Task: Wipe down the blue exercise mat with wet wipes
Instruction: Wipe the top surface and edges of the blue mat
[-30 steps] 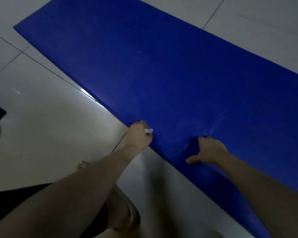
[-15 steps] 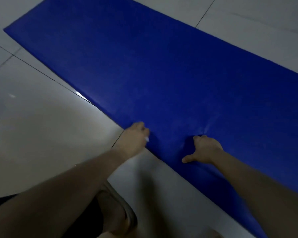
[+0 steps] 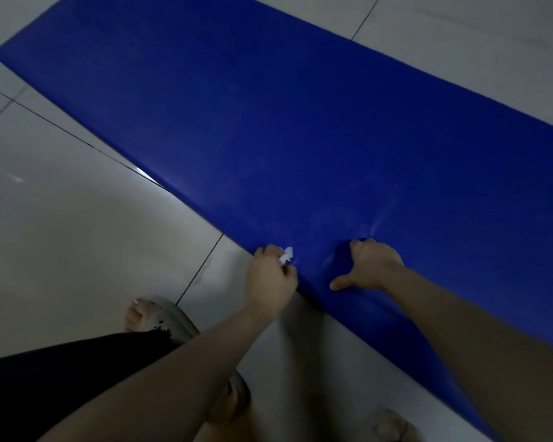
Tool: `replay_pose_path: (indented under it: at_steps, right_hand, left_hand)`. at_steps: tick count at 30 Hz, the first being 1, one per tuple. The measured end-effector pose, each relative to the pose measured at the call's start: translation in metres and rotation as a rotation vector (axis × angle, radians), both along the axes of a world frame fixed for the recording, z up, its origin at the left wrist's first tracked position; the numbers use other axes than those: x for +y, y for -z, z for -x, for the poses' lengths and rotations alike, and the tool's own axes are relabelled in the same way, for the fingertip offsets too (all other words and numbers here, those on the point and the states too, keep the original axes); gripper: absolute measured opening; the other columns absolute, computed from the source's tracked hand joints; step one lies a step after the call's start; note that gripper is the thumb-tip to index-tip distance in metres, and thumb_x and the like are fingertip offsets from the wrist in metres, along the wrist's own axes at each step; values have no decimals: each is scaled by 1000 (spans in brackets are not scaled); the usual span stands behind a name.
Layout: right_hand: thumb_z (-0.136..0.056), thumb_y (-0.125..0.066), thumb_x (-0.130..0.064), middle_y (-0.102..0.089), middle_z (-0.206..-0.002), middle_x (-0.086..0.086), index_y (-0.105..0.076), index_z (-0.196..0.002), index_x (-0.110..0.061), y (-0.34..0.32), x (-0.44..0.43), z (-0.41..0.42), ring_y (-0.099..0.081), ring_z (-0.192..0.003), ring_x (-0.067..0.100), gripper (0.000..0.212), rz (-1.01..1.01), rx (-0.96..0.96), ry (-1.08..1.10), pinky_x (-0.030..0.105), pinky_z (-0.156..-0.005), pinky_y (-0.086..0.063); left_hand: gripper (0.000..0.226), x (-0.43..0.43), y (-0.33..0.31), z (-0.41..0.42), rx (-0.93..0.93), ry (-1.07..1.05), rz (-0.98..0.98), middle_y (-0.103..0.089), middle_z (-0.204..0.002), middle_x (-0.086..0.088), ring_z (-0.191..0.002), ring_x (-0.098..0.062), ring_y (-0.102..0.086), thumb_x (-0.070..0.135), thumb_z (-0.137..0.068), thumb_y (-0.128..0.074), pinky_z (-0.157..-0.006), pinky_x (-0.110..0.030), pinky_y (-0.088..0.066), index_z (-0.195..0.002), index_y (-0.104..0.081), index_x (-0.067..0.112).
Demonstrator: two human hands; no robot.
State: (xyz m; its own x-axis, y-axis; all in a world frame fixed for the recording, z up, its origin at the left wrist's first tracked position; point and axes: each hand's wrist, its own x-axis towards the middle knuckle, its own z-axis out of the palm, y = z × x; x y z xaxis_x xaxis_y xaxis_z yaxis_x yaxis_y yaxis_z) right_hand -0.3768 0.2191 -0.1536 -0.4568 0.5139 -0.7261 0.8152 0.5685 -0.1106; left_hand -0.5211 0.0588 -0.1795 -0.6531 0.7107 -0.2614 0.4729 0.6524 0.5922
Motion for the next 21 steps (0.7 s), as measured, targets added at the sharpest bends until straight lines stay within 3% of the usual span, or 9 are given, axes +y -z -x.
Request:
replay_pose_path:
  at_steps: [3, 7, 11, 14, 17, 21]
  right_hand:
    - [-65, -73, -79, -53, -129, 9, -44, -134, -13, 1, 1, -1, -56, -108, 25, 100, -8, 1, -12, 35, -80, -51]
    - [-70, -73, -74, -53, -120, 9, -48, -122, -13, 6, 2, -3, -50, -93, 22, 84, -30, 11, -17, 34, -75, -47]
    - [-68, -73, -75, -49, -122, 10, -46, -125, -13, 9, 3, -6, -52, -99, 24, 88, 17, 26, -7, 36, -79, -50]
    - [-70, -77, -69, -47, -127, 8, -45, -127, -14, 4, 3, -14, -53, -109, 26, 85, 84, 41, 32, 40, -87, -53]
    - [-74, -81, -58, -44, -126, 6, -48, -119, -17, -6, -2, -21, -50, -107, 22, 69, 122, 98, 119, 38, -87, -52]
    - [-70, -76, -72, -42, -135, 11, -39, -139, -14, -20, -12, -47, -50, -118, 28, 98, -105, -141, 238, 38, -78, -50]
  left_hand:
    - [19, 2, -3, -32, -48, 151, -12, -58, -90, 2, -73, -6, -51, 32, -101, -58, -62, -17, -40, -89, -62, 18]
    - [15, 2, -5, -68, -83, 431, 50, -62, -105, 1, -90, -13, -57, 19, -97, -55, -82, -33, -52, -105, -69, 20]
    - [20, 6, 5, -36, 136, 496, 46, -58, -101, -4, -87, -22, -58, 30, -103, -52, -70, -30, -39, -101, -63, 15]
    - [31, 14, 7, 10, 242, 451, 120, -58, -105, -8, -91, -27, -58, 39, -105, -47, -80, -37, -46, -104, -62, 12]
    - [24, 20, -3, 62, 333, 310, 217, -59, -109, -11, -92, -25, -59, 29, -107, -46, -83, -36, -52, -112, -60, 10]
    - [33, 16, -5, 90, 287, 3, 231, -60, -94, -8, -77, -18, -56, 40, -106, -45, -63, -28, -42, -102, -58, 10]
